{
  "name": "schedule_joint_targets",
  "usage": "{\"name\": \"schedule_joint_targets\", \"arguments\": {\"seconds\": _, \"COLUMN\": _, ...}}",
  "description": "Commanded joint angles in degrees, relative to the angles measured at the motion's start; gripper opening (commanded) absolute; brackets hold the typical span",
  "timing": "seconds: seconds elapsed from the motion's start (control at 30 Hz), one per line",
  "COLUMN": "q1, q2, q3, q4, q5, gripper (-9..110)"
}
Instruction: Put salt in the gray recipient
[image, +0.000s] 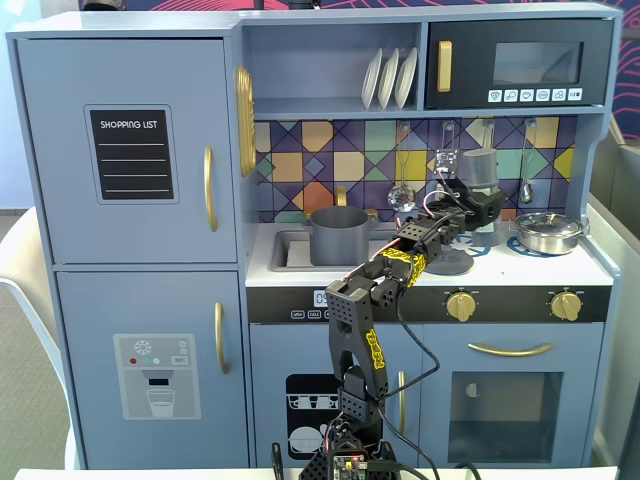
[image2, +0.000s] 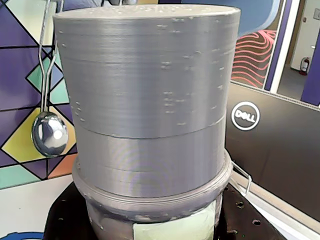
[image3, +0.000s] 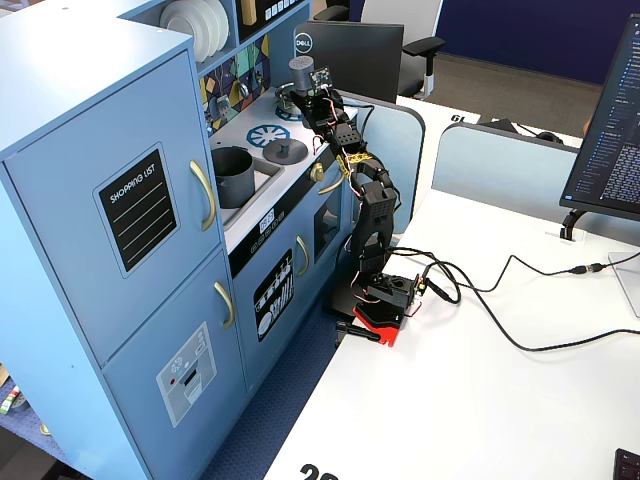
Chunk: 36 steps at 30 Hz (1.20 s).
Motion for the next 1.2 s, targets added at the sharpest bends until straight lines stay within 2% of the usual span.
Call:
{"name": "schedule_joint_targets", "arguments": {"seconds": 0.0, "q1": 1.76, "q2": 1.05, "q3": -1.58, "q4": -2.20, "q5": 0.44, "gripper": 0}}
{"name": "schedule_joint_targets", "arguments": {"seconds": 0.47, "q1": 5.19, "q2": -5.80, "q3": -5.98, "q4": -2.90, "q5": 7.38, "gripper": 0}}
{"name": "schedule_joint_targets", "arguments": {"seconds": 1.17, "q1": 4.83, "q2": -11.51, "q3": -7.38, "q4": -4.48, "q5": 6.59, "gripper": 0}}
